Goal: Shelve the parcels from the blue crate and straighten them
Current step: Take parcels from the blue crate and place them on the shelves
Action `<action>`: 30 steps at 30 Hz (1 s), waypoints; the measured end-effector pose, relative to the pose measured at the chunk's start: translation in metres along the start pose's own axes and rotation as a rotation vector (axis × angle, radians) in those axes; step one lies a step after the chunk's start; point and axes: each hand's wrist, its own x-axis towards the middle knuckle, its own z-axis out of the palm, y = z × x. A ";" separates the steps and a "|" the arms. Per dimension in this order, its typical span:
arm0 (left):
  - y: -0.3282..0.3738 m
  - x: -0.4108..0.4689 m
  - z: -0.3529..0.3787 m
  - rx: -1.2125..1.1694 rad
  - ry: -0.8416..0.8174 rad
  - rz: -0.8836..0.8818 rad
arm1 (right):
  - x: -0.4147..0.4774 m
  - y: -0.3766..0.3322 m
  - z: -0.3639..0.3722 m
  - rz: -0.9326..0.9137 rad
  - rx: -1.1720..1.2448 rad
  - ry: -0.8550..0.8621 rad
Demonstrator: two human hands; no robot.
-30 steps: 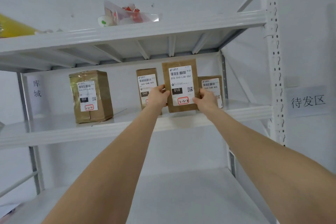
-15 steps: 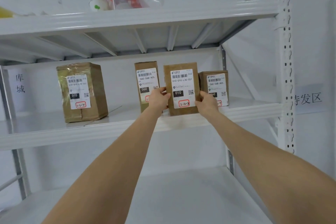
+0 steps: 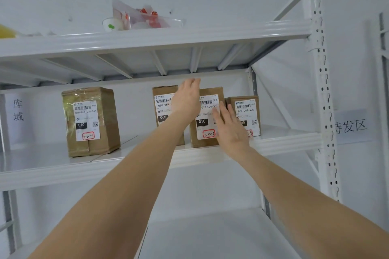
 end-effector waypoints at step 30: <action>-0.001 0.030 0.038 0.137 -0.212 0.057 | 0.020 -0.008 0.021 0.001 0.003 -0.207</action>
